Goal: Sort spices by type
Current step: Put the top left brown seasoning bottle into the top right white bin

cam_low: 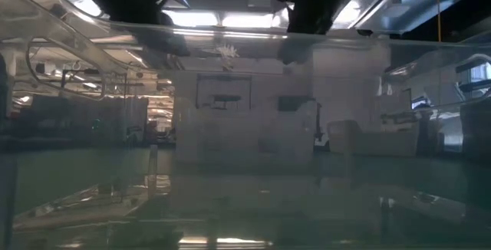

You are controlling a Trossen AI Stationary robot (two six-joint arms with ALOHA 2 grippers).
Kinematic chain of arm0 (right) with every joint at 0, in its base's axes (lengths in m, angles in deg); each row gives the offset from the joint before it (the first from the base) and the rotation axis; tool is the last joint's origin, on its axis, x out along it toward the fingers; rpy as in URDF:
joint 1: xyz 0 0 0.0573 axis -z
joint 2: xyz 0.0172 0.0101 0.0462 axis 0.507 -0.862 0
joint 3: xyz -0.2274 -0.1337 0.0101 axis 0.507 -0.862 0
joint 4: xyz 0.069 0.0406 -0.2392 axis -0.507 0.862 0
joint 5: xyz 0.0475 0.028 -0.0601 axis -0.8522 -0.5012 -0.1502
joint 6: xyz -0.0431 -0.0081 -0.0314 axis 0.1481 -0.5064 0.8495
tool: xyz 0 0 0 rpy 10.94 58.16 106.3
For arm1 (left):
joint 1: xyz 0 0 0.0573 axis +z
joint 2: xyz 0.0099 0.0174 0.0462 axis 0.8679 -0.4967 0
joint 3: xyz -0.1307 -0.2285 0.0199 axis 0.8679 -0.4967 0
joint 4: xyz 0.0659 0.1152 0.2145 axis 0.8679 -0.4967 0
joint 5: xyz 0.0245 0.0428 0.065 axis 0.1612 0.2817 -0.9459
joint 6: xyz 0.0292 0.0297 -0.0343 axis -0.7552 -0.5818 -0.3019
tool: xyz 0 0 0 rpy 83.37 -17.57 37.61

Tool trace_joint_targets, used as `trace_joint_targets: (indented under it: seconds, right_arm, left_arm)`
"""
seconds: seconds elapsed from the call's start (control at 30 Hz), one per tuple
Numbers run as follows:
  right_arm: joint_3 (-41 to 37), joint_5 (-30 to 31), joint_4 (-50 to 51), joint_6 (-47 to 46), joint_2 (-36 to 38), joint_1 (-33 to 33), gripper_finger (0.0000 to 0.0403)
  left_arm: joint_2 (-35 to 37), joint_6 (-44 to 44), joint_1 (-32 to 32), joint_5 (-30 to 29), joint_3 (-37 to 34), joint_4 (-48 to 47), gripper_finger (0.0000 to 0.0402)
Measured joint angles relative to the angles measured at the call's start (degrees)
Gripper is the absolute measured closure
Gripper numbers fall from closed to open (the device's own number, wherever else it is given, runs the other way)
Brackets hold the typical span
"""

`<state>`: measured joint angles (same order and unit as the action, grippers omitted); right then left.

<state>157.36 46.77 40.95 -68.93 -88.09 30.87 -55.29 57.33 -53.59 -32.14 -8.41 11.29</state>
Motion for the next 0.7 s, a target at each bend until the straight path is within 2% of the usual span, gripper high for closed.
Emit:
trace_joint_targets:
  seconds: [0.17, 0.33, 0.43, 0.57, 0.7]
  right_arm:
    - [-6.34, -0.37, -4.67, 2.09, 1.23, 0.00, 0.0107]
    - [-14.69, -0.29, -14.03, 3.34, 6.88, 0.00, 0.0107]
    - [-19.38, 1.88, -19.39, 4.33, 11.59, 0.00, 0.0107]
    - [-25.87, 5.67, -28.33, 10.00, 17.14, 0.43, 0.0107]
    - [-29.17, 7.98, -37.14, 18.52, 20.08, 3.22, 0.0107]
  left_arm:
    - [0.00, -0.67, 1.10, 0.00, -0.34, 0.31, 0.0171]
    - [0.00, 0.39, 3.55, 0.00, -0.42, 0.34, 0.0171]
    - [0.00, 1.89, 5.69, -0.02, -0.46, 0.36, 0.0171]
    - [-0.11, 3.49, 8.82, -0.02, -0.50, 1.51, 0.0171]
    - [-0.11, 4.50, 11.91, -0.04, -0.51, 4.86, 0.0171]
